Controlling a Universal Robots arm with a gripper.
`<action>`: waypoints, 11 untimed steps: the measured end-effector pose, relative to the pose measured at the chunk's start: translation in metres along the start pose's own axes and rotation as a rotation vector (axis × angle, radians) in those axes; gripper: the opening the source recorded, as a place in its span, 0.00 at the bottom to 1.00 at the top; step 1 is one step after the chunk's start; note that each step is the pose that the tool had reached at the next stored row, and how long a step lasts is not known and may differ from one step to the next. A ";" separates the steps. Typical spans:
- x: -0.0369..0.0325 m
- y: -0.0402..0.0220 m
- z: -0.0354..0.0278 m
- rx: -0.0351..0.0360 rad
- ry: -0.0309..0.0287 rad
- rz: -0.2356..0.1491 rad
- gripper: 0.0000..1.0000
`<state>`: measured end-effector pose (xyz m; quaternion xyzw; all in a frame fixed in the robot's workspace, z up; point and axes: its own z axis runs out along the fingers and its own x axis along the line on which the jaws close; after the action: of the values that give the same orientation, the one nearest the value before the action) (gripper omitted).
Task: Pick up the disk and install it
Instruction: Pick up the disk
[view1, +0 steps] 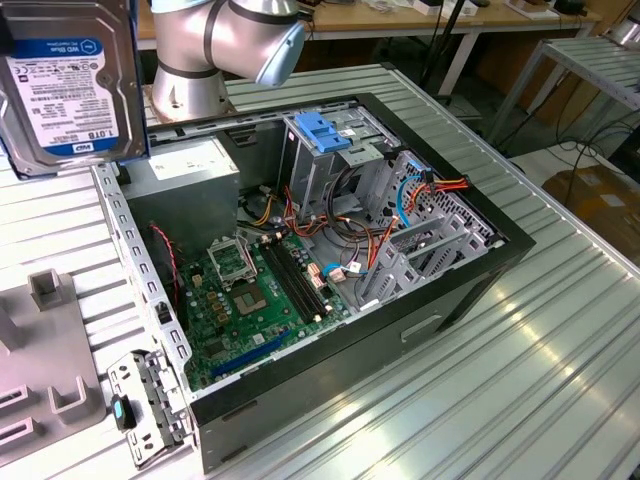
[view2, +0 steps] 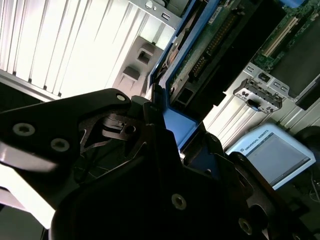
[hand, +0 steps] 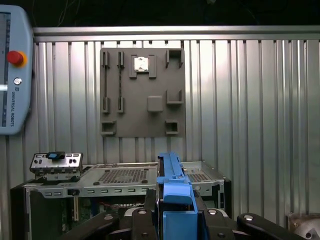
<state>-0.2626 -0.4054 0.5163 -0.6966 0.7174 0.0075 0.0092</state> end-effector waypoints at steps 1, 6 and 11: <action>-0.0001 -0.0029 0.0001 0.0000 0.0000 0.000 0.37; -0.0005 -0.0187 0.0003 0.0001 -0.0001 0.000 0.37; -0.0009 -0.0338 0.0006 0.0001 -0.0001 0.000 0.37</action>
<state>-0.2288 -0.4054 0.5157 -0.6965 0.7175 0.0075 0.0092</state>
